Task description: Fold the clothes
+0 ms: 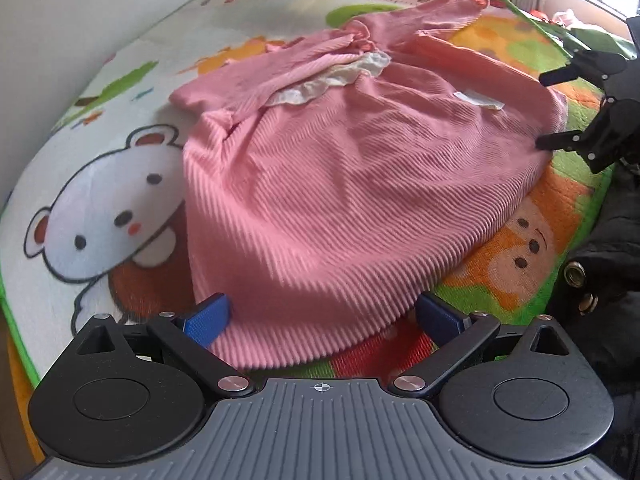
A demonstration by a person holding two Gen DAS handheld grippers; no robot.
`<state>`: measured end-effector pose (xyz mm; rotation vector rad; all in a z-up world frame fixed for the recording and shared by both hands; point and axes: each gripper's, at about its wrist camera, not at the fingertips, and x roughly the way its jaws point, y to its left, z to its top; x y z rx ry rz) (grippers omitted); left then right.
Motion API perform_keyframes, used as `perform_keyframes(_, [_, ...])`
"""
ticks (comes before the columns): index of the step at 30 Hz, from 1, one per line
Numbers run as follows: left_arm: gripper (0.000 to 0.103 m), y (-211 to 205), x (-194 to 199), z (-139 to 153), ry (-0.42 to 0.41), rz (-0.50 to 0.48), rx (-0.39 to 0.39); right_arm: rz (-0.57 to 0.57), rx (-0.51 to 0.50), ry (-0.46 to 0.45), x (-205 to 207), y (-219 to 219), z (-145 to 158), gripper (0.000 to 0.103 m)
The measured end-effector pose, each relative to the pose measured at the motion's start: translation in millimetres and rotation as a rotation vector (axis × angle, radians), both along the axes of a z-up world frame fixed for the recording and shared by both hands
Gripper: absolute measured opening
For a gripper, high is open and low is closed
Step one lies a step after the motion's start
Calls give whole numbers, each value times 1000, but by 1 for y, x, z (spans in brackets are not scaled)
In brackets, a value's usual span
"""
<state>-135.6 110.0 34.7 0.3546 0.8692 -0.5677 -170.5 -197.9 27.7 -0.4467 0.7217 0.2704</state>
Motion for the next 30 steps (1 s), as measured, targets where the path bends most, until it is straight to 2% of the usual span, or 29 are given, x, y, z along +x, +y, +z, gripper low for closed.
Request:
perform_keyframes(3, [101,1,-5,8,-6,-20,-33,26,6,3,-7,-2,7,103])
perform_keyframes(8, [101,-29,5,17,-106,-31,-57,75,54,-59,-7,17,19,103])
perform_keyframes(13, [102,-58,14,-1,-89,-82,38,181,-1,-35,-5,48,4,103])
perform_keyframes(20, [101,-46,13,-4,-32,-70,26,186,34,3,-7,39,2,103])
perform_keyframes(22, [101,-42,10,-2,-30,-69,34,165,33,-28,-10,28,11,103])
perform_keyframes(24, [101,-38,8,-1,-26,-68,40,92,16,-53,-9,15,16,103])
perform_keyframes(27, [101,-33,5,1,-21,-67,49,-14,-73,-44,-1,-1,7,103])
perform_keyframes(30, [101,-28,5,3,-28,-45,52,-44,-93,-28,-1,-11,2,103])
